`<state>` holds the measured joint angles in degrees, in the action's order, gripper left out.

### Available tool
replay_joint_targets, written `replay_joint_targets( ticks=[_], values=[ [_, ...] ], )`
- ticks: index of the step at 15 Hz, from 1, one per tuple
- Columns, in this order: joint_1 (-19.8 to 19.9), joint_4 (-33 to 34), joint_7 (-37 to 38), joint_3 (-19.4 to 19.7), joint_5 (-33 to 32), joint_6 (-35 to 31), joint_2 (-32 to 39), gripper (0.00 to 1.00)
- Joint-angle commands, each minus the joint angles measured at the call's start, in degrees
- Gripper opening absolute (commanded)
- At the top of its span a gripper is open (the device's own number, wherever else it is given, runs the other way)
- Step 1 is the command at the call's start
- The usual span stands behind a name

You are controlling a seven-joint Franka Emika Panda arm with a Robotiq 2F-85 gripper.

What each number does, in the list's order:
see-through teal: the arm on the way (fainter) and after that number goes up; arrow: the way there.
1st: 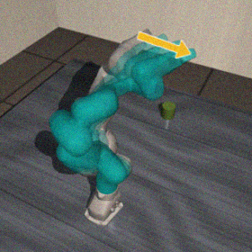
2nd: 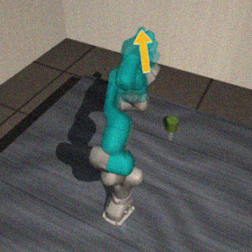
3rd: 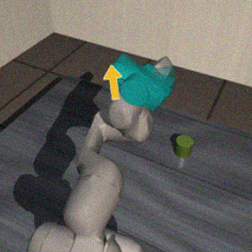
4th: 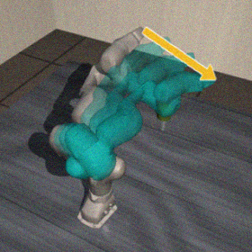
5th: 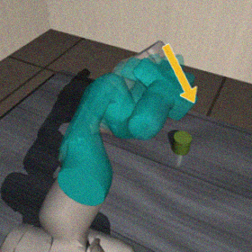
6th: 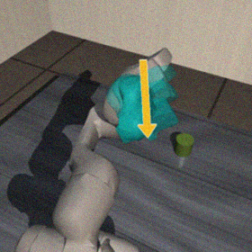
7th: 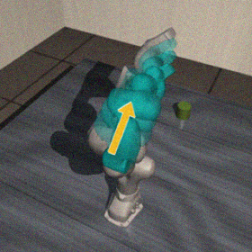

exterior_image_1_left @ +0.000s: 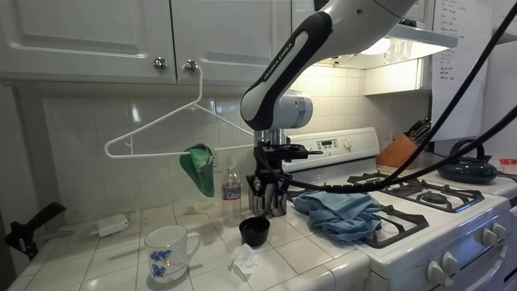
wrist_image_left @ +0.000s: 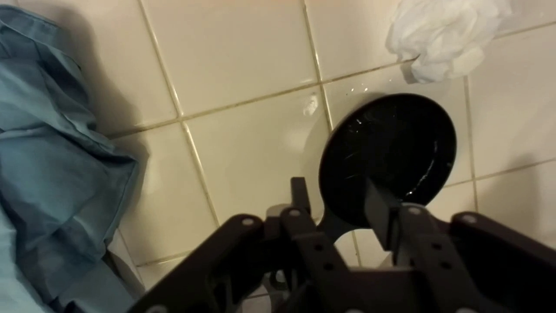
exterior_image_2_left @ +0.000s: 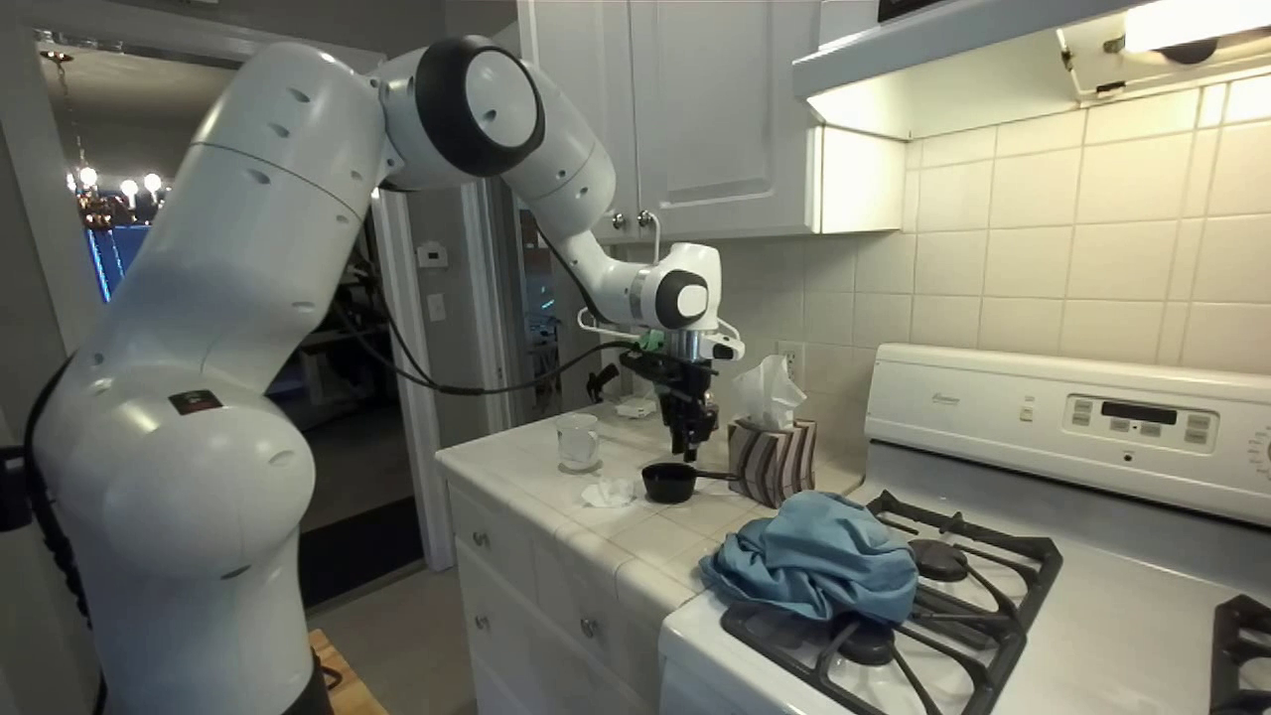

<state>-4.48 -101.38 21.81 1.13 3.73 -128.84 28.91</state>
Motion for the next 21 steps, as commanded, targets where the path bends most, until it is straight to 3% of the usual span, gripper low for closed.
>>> replay_joint_targets(
  ticks=[1, 3, 4, 5, 9, 21],
  values=[
    [2.7, -1.4, -4.2, -0.7, 3.7, 2.0, -1.6, 0.08],
    [3.7, 0.1, -5.8, -0.2, 3.8, 3.8, -0.6, 0.00],
    [4.5, 1.7, -6.9, -0.5, 4.6, 6.0, 0.5, 0.00],
    [3.0, 0.1, -4.5, 0.3, 2.8, 3.0, 0.0, 0.00],
    [3.2, 0.2, -4.8, 0.5, 2.8, 3.4, 0.0, 0.01],
    [2.4, 0.8, -12.8, 3.4, -6.4, -21.6, 7.7, 0.00]
  ],
)
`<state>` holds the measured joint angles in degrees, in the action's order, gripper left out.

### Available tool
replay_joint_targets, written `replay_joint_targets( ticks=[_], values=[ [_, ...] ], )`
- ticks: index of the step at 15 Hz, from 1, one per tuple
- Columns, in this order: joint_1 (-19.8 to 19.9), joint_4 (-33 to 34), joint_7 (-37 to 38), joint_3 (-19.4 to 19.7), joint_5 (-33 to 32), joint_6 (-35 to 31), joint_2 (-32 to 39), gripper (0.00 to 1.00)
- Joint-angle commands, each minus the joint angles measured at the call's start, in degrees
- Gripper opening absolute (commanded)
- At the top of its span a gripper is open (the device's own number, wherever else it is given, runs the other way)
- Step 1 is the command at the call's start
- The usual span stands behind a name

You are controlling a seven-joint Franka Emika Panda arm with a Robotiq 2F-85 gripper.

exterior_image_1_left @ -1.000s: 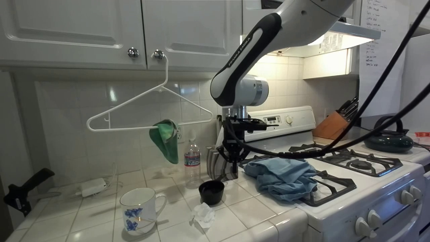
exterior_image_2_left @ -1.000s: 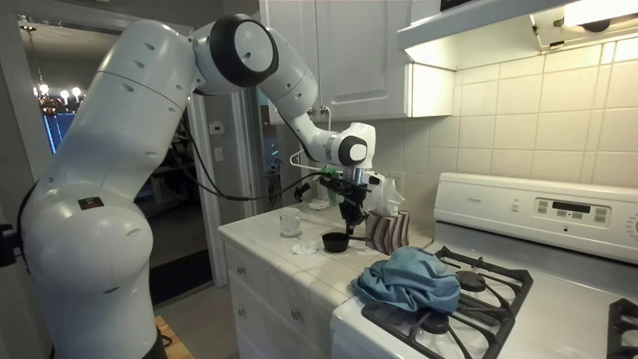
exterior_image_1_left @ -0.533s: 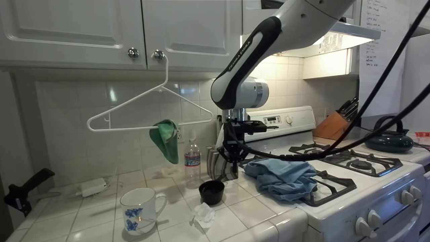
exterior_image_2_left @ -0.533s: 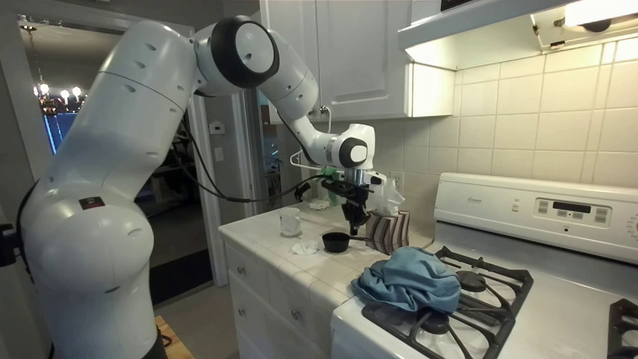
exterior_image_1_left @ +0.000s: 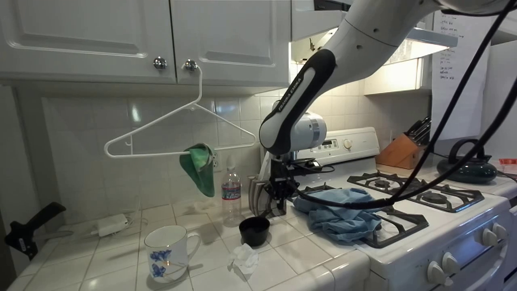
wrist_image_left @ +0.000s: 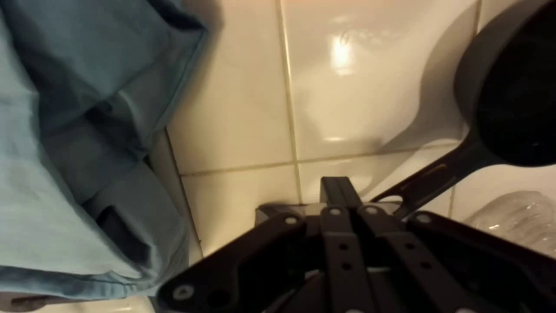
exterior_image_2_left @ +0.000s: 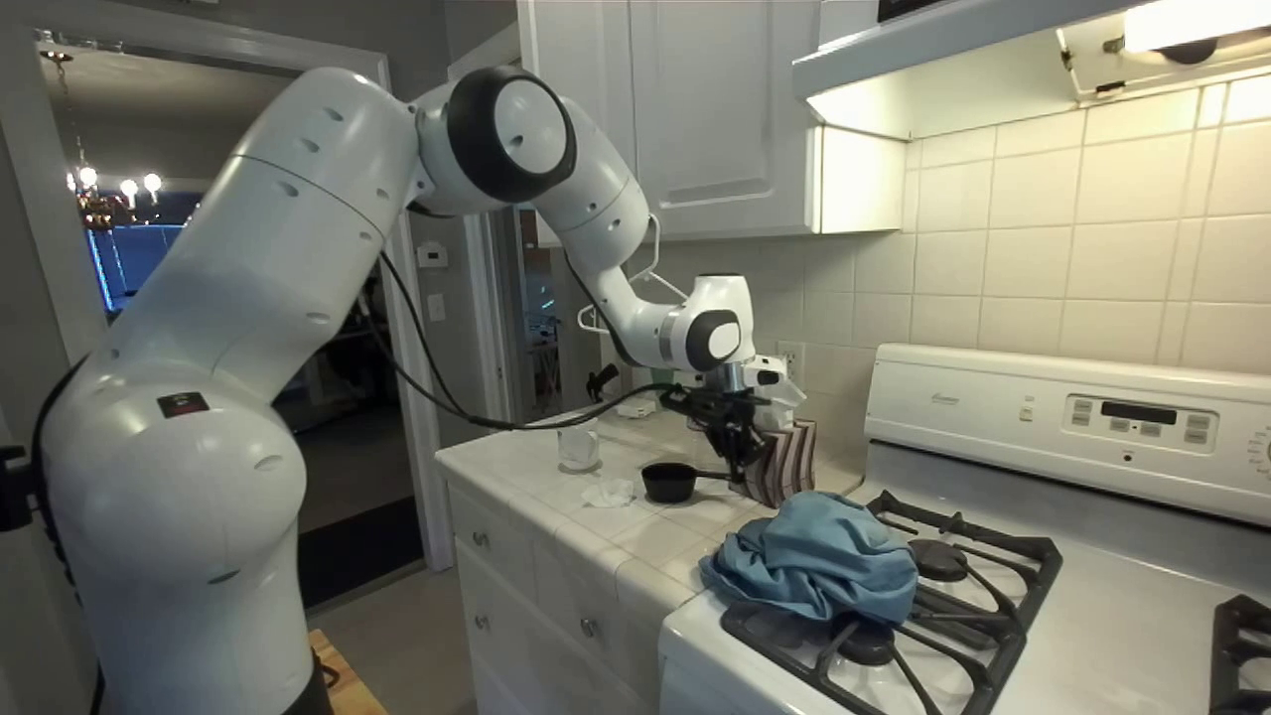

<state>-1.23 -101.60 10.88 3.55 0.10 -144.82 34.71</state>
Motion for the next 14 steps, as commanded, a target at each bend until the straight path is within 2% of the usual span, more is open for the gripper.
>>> replay_joint_targets(
  ticks=[1, 4, 6, 14],
  values=[
    [-1.1, 1.5, -2.2, 1.5, -3.7, -8.4, 2.4, 0.00],
    [-1.3, 3.0, -3.4, 2.1, -4.7, -15.2, 4.1, 0.00],
    [-0.5, 5.4, -4.3, 1.4, -3.5, -16.7, 6.4, 0.00],
    [0.8, 20.3, -4.5, 2.6, -2.9, -13.5, 18.0, 0.00]
  ],
)
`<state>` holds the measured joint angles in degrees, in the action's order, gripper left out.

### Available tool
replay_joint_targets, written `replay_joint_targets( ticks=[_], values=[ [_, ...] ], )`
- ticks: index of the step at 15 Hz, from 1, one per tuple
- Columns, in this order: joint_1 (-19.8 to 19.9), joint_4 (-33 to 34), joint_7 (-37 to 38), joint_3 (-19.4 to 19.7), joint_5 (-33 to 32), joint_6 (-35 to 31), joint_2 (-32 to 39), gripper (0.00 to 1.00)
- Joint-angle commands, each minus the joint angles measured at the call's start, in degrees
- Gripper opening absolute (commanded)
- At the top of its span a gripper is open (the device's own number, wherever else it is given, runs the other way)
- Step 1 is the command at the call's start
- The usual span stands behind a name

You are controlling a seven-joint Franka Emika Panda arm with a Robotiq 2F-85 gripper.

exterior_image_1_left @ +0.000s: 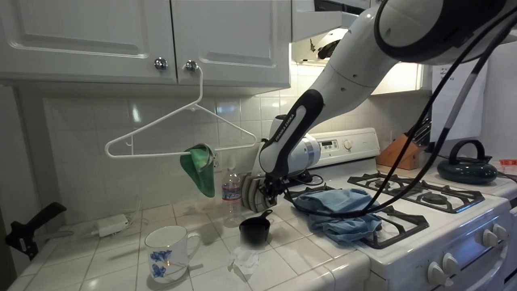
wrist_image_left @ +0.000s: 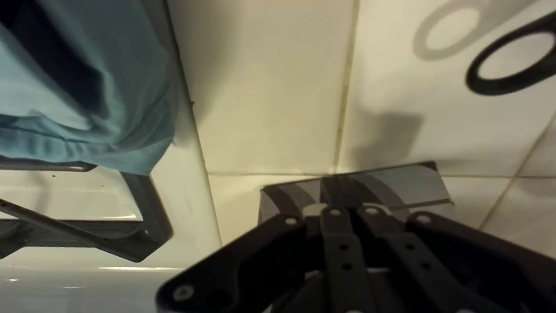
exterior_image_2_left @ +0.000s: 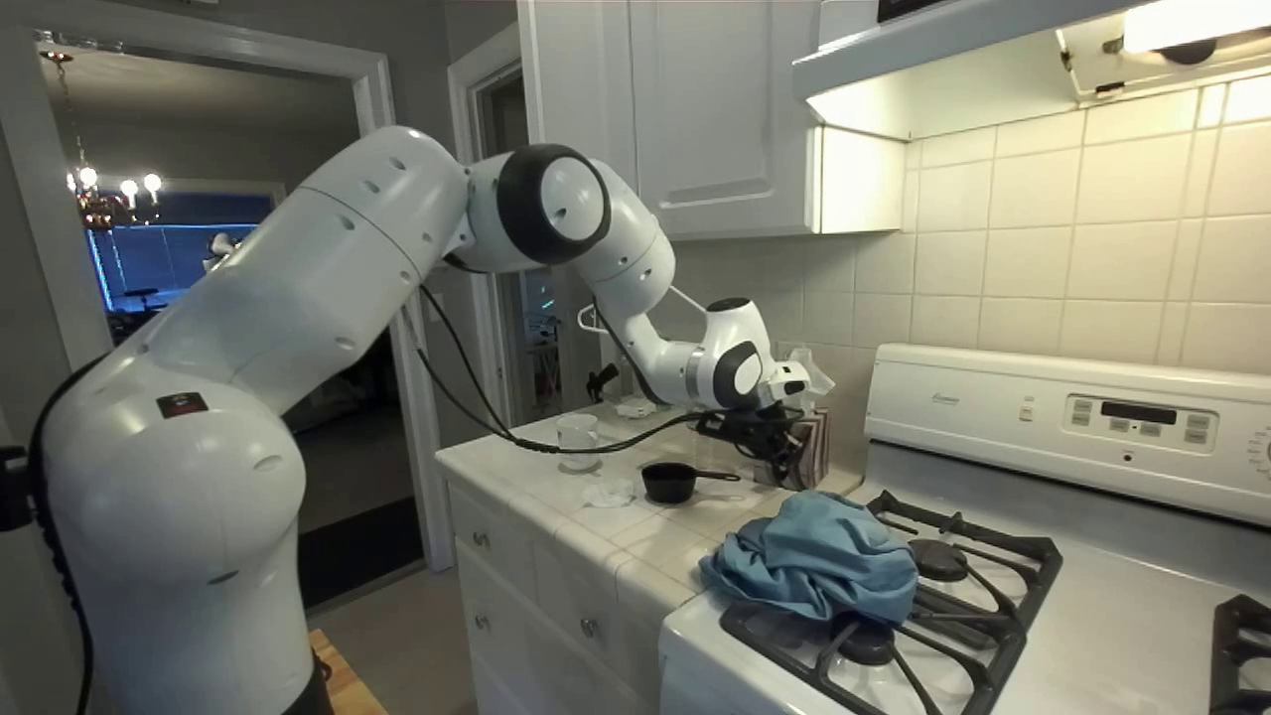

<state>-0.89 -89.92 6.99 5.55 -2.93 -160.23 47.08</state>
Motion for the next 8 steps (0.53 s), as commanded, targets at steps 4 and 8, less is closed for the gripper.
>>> replay_joint_targets(
  ticks=[4, 8],
  values=[
    [1.0, 16.7, -0.7, 0.3, 0.5, 3.6, 9.8, 0.00],
    [1.3, 21.7, -1.9, -1.9, 0.9, 7.0, 12.2, 0.00]
  ],
)
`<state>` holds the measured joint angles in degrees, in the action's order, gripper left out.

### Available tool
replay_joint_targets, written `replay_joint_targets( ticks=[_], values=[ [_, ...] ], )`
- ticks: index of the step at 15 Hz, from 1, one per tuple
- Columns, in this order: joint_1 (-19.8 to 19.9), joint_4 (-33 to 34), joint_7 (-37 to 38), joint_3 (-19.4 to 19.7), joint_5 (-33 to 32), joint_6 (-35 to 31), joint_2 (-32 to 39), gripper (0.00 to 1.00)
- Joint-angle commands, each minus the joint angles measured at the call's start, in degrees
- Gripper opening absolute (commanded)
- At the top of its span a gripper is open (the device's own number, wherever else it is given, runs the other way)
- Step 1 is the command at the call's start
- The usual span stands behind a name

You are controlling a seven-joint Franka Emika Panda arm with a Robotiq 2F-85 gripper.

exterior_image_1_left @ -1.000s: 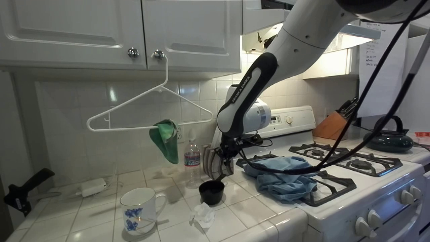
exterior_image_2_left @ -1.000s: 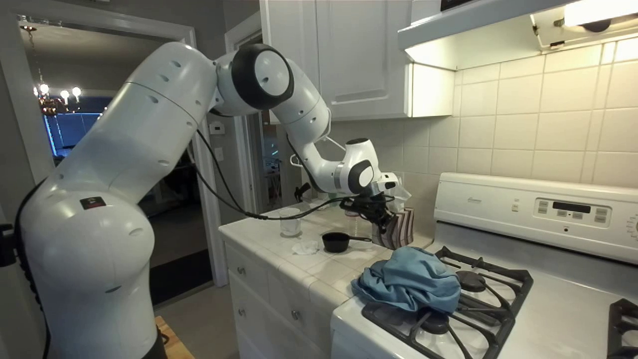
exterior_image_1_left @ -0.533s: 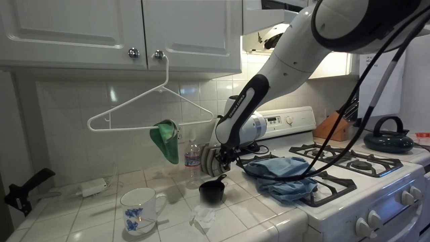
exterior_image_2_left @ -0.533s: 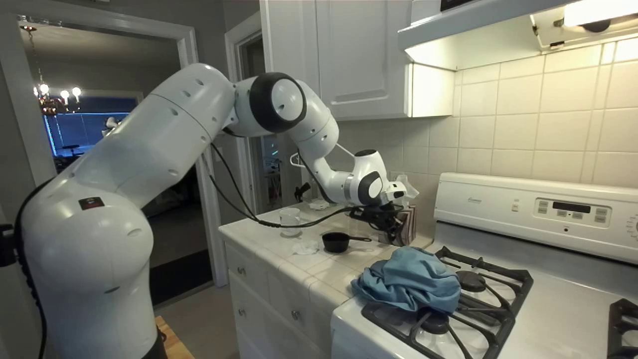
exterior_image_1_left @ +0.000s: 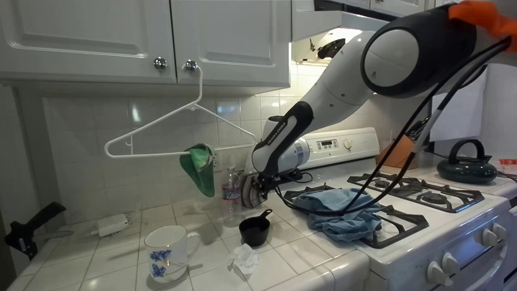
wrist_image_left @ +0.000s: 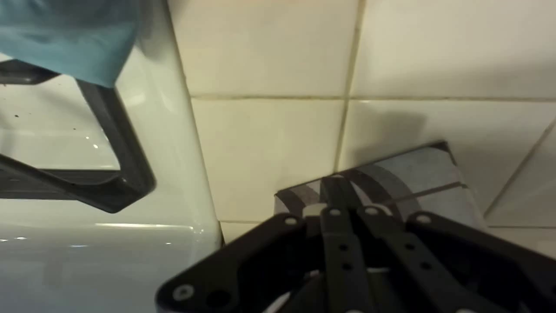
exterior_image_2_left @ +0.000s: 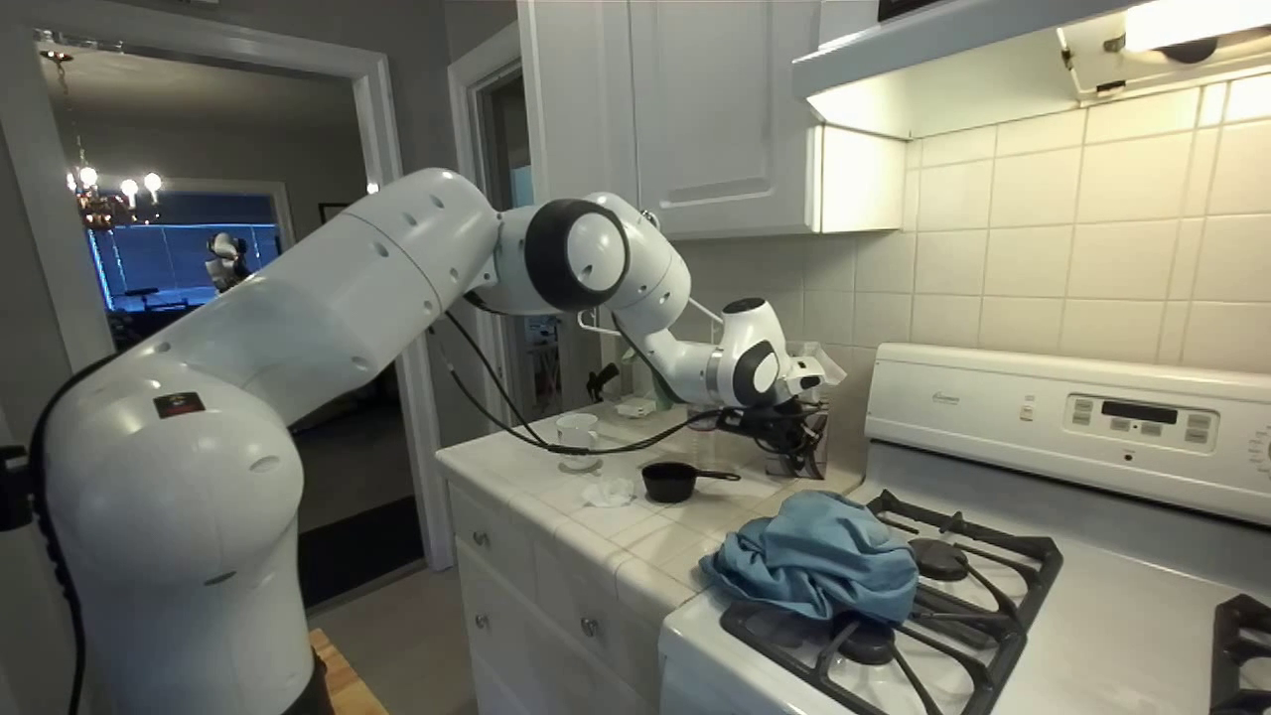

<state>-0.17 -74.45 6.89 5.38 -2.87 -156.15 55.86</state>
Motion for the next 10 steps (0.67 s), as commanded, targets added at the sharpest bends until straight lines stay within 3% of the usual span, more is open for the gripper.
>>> replay_joint_targets(
  ticks=[1, 10],
  values=[
    [0.5, 7.4, -2.0, -2.0, 0.8, 3.5, 4.0, 0.00],
    [0.0, 19.6, -2.7, -4.2, 1.1, 7.6, 9.9, 0.00]
  ],
)
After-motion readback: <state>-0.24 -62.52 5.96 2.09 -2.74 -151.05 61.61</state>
